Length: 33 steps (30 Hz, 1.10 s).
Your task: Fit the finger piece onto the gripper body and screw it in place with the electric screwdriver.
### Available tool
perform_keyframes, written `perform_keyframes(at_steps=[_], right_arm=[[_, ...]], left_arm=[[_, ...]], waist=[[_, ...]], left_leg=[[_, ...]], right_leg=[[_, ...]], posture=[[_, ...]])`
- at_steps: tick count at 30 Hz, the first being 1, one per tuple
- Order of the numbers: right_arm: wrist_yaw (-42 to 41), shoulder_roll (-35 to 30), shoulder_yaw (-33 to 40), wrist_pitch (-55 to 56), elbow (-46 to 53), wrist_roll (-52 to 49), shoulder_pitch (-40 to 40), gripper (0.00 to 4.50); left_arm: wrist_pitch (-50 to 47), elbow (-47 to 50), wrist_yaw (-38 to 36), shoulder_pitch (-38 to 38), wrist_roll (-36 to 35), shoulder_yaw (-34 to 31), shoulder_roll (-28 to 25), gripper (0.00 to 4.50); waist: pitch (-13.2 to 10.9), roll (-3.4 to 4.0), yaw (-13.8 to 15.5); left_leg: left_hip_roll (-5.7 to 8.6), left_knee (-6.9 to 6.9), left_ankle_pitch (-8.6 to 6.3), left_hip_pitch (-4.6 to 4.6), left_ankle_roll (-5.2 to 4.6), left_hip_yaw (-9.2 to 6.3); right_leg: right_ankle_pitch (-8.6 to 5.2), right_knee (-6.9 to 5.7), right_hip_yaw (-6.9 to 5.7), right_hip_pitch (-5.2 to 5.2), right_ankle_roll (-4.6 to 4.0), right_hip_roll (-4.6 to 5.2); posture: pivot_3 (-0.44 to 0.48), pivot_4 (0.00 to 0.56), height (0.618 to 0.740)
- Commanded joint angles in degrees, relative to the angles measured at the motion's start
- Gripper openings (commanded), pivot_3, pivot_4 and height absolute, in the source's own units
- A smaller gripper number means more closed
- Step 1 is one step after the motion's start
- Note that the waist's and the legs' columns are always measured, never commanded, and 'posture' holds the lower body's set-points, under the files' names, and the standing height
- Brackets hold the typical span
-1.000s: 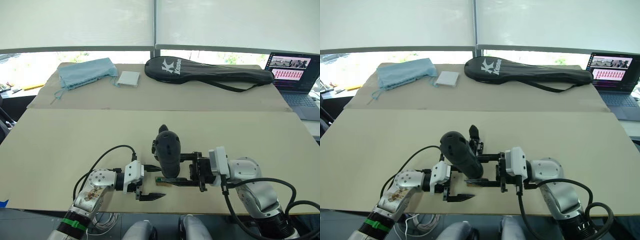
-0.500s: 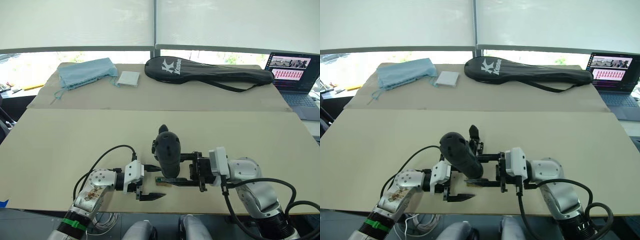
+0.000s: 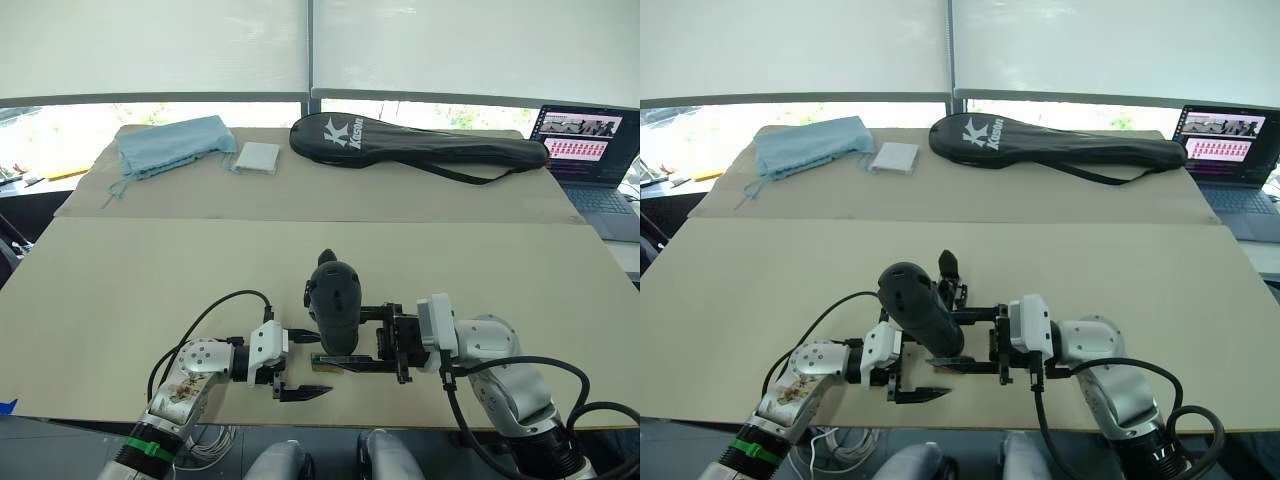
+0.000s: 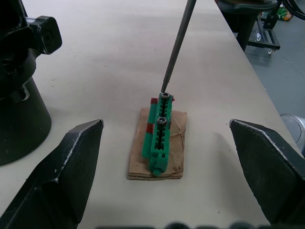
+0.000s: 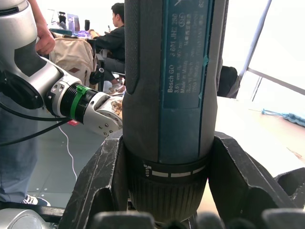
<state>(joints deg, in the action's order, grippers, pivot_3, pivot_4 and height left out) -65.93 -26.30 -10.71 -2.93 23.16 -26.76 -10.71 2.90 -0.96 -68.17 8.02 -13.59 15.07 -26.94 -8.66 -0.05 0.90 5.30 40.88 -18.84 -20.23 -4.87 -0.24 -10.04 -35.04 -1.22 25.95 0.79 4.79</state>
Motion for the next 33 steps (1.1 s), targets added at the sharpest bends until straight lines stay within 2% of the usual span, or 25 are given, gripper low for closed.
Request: perform_keyframes(at_steps=[1, 33], right_arm=[[0.0, 0.1, 0.2, 1.2, 2.5, -1.6, -1.0, 1.92], [-0.1, -0.6, -0.1, 1.6, 2.4, -1.0, -0.6, 1.92]], left_arm=[[-0.2, -1.4, 0.1, -1.1, 0.7, 1.7, 0.4, 4.5], [-0.3, -1.6, -0.1, -1.0, 0.7, 1.7, 0.4, 4.5]], waist=[[0.0, 0.0, 0.0], [0.0, 0.0, 0.0]], left_leg=[[0.0, 0.0, 0.0, 0.0, 0.0, 0.0], [0.0, 0.0, 0.0, 0.0, 0.0, 0.0]], right_leg=[[0.0, 0.0, 0.0, 0.0, 0.0, 0.0], [0.0, 0.0, 0.0, 0.0, 0.0, 0.01]], posture=[[0.0, 0.15, 0.74], [0.0, 0.15, 0.74]])
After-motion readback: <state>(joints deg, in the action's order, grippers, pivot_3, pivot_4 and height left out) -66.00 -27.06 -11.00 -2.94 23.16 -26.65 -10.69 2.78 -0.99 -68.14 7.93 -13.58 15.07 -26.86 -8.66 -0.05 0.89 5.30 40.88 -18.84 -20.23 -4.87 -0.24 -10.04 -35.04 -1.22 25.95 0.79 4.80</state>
